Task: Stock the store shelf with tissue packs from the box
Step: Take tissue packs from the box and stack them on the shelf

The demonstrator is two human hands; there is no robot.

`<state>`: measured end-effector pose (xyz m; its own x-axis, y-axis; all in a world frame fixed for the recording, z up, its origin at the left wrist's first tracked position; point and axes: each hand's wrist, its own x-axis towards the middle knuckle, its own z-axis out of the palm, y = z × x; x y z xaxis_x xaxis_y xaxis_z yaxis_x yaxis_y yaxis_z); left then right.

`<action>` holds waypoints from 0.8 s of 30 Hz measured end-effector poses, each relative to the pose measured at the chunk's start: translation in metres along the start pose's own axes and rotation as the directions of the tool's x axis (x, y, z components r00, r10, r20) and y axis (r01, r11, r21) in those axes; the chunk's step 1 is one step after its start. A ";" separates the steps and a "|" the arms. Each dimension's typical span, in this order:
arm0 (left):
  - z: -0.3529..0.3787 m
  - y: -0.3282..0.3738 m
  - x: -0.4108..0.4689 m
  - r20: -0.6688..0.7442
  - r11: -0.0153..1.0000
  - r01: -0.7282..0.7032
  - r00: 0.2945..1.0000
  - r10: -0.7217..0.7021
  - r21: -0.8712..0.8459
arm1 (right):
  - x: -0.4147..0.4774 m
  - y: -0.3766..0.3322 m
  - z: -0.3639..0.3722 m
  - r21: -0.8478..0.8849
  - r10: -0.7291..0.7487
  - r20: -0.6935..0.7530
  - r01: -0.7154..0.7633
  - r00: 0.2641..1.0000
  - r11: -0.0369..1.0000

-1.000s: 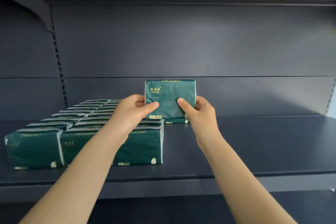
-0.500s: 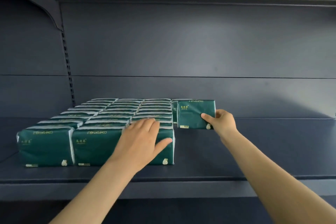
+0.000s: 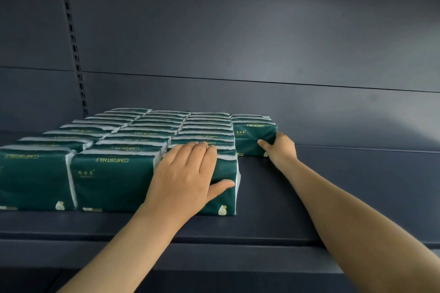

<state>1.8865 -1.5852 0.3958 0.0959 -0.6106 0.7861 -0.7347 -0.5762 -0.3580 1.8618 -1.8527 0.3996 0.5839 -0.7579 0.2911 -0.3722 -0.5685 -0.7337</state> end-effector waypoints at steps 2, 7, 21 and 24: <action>0.000 0.000 0.000 0.009 1.000 0.001 1.000 -0.001 0.004 | 0.002 0.002 0.001 0.008 -0.013 0.018 0.013 1.000 1.000; 0.000 0.001 0.001 0.025 1.000 0.009 1.000 -0.010 0.021 | 0.002 0.000 -0.005 0.040 -0.009 0.058 0.006 0.998 0.999; -0.052 -0.002 0.022 0.385 0.998 0.006 0.923 0.019 -0.063 | -0.130 -0.027 -0.090 -0.208 -0.033 0.094 0.052 0.995 0.977; -0.077 -0.003 0.029 0.413 1.000 0.003 0.911 0.001 -0.009 | -0.169 -0.028 -0.115 -0.278 -0.063 0.095 0.087 0.993 0.957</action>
<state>1.8399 -1.5600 0.4585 0.3634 -0.7813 0.5075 -0.7408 -0.5727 -0.3512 1.6900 -1.7455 0.4415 0.6723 -0.6866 0.2769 -0.5057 -0.6991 -0.5055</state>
